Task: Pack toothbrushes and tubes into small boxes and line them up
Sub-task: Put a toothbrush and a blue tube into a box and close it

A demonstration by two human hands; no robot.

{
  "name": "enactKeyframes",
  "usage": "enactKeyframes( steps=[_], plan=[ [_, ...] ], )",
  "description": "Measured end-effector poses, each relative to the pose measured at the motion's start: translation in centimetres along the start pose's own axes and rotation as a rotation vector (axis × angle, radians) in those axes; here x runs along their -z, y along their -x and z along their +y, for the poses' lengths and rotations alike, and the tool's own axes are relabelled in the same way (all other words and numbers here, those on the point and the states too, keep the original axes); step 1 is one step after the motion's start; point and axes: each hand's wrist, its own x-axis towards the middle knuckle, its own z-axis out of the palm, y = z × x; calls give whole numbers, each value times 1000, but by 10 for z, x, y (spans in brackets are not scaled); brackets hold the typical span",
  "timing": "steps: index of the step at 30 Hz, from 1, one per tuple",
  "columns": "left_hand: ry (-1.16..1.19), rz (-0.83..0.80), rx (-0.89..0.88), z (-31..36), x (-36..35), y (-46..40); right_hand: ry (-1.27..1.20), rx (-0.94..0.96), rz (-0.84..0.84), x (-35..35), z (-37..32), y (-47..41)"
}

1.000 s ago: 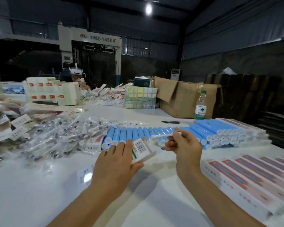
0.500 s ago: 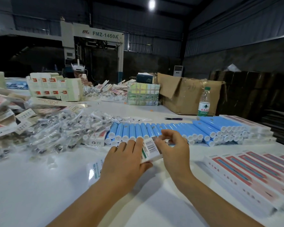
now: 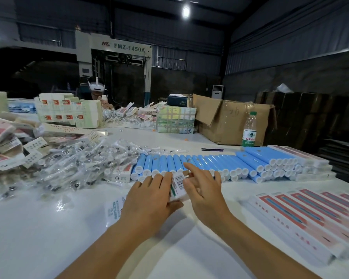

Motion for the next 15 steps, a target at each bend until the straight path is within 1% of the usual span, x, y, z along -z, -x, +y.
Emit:
enactKeyframes(
  steps=[1, 4, 5, 6, 8, 12, 14, 15],
  plan=[
    [-3, 7, 0, 0, 1, -1, -33, -14, 33, 0, 1, 0],
    [-1, 47, 32, -1, 2, -2, -178, -25, 226, 3, 0, -2],
    [-3, 58, 47, -1, 2, -3, -185, -24, 252, 4, -1, -1],
    [-3, 68, 57, -2, 2, -3, -172, -19, 243, 3, -1, -1],
    [7, 68, 48, -1, 0, -3, -164, -8, 160, 0, -1, 0],
    [41, 52, 24, -3, -2, -2, -246, -71, 8, -5, 1, 0],
    [32, 56, 30, -4, -1, -2, -264, -50, 27, -4, 1, 0],
    [27, 60, 38, -4, -1, -3, -280, -27, 74, -3, 0, 1]
  ],
)
